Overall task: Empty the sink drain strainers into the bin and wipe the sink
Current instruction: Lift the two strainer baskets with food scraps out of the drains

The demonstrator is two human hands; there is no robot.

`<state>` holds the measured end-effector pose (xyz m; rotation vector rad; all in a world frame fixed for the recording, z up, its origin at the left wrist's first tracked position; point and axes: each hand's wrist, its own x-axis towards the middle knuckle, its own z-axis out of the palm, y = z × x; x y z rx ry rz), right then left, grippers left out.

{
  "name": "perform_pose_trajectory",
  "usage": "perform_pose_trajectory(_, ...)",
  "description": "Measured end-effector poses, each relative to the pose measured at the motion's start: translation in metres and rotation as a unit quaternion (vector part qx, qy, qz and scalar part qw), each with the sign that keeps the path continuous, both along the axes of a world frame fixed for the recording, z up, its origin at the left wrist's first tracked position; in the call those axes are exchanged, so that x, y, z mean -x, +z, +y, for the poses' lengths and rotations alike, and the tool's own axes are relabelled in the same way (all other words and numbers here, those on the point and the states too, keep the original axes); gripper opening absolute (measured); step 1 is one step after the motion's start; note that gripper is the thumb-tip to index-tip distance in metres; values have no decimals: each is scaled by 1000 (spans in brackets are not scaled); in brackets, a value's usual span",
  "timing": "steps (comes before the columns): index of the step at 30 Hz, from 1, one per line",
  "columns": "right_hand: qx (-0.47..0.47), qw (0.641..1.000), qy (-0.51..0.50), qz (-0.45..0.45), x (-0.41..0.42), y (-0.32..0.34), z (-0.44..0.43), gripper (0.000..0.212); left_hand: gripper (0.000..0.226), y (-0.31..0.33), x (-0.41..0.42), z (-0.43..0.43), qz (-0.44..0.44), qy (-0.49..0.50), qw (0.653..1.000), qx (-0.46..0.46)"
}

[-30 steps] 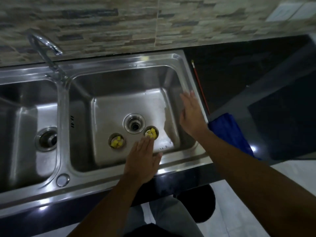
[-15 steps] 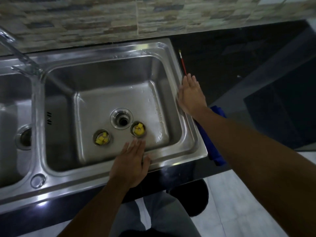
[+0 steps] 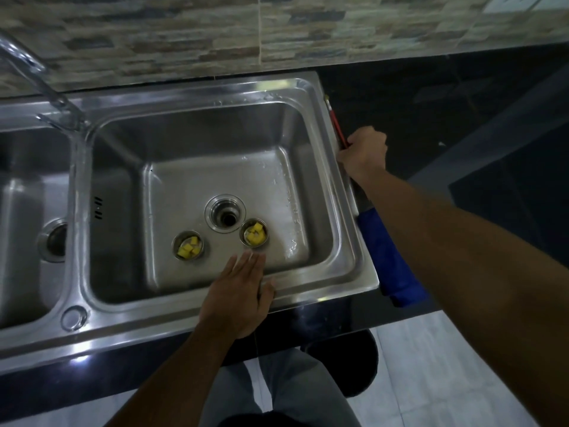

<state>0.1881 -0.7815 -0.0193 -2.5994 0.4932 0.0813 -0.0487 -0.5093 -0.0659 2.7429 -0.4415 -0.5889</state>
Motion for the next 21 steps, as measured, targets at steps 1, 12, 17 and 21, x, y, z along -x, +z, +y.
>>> perform_pose_trajectory(1,-8,1000,-2,-7,0,1,0,10,73,0,0,0,-1,0,1000,0)
perform_pose_trajectory(12,-440,891,111,-15,54,18,77,58,68,0,1,4,9,44,998,49)
perform_pose_trajectory(17,-481,869,36,108,82,6,119,43,63,12,-7,31,16,146,985,95)
perform_pose_trajectory(21,-568,807,-15,160,96,-9,150,28,51,6,-15,90,17,199,979,38)
